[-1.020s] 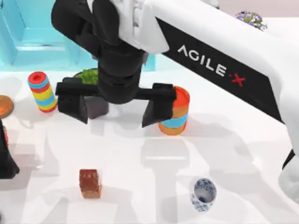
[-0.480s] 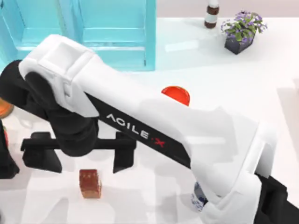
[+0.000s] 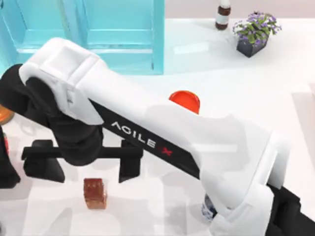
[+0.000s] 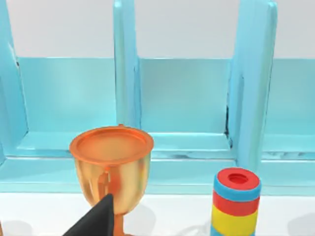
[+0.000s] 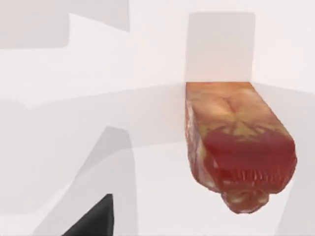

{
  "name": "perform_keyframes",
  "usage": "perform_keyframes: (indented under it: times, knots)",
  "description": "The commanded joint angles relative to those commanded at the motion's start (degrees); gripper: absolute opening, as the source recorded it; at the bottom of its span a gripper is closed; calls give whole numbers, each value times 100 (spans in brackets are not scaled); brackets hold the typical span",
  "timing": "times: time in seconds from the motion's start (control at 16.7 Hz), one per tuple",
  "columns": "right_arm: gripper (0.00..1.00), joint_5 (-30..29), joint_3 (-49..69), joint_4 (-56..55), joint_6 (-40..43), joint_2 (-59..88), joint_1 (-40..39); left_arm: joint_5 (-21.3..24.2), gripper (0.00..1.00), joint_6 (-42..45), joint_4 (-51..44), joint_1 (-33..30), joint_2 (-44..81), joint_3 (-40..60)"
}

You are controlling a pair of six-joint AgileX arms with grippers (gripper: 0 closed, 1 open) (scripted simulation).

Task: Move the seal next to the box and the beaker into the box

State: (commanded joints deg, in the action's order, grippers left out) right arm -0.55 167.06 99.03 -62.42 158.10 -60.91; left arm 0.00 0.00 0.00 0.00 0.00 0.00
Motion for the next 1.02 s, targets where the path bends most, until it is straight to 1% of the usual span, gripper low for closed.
perform_keyframes:
  times: [0.18,0.48,0.6,0.78,1.02]
  knots:
    - [100,-11,586,166,-14,473,-21,0,100,0,0,0,0,0]
    - [100,-29,2427,639,-33,1722,-35,0,100,0,0,0,0,0]
    - [100,-36,2970,779,-25,2134,-27,0,100,0,0,0,0,0]
    - [100,-41,3334,879,-20,2446,-23,0,100,0,0,0,0,0]
    - [100,-42,3343,881,-20,2453,-23,0,100,0,0,0,0,0]
